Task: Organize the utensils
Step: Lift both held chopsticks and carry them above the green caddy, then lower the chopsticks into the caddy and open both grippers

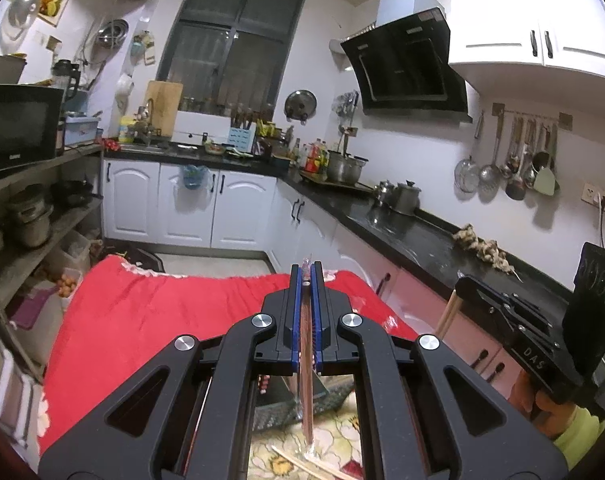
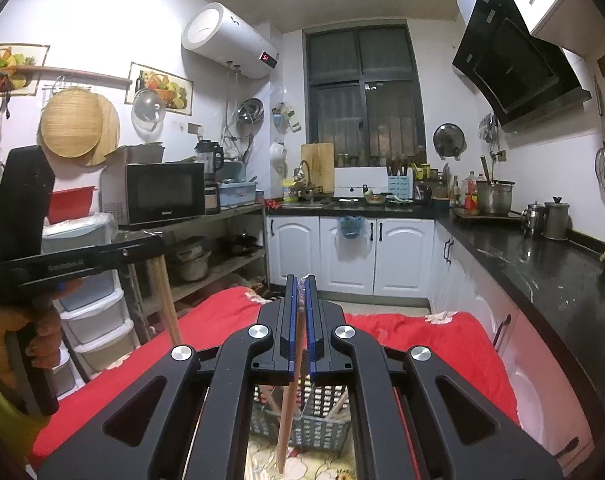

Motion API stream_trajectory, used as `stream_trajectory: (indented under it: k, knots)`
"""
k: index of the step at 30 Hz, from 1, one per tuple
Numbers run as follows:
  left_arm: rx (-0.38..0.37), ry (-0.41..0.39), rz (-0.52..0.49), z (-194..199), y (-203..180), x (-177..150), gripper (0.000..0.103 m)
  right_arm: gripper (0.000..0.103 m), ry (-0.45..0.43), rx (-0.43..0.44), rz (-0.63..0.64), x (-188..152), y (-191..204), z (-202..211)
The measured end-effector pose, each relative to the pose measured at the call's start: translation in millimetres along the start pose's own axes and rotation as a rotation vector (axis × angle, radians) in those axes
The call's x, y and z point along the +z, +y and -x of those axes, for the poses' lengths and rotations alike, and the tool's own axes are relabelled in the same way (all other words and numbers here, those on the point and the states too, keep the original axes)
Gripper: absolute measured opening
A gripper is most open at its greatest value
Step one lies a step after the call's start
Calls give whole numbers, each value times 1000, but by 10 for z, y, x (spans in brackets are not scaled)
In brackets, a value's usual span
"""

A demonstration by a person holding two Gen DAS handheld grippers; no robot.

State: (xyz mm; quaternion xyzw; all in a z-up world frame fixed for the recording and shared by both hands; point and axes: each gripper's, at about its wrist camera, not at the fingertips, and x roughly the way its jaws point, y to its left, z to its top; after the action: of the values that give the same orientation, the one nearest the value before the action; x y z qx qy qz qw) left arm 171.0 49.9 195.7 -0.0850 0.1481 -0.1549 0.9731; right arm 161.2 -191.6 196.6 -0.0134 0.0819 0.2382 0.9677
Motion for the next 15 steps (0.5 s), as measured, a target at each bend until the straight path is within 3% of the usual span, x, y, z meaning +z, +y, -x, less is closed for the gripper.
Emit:
stream_trajectory:
  k: [15]
  knots:
    - [97, -49, -37, -451, 96, 255, 2, 4, -77, -51, 7, 291, -225, -342]
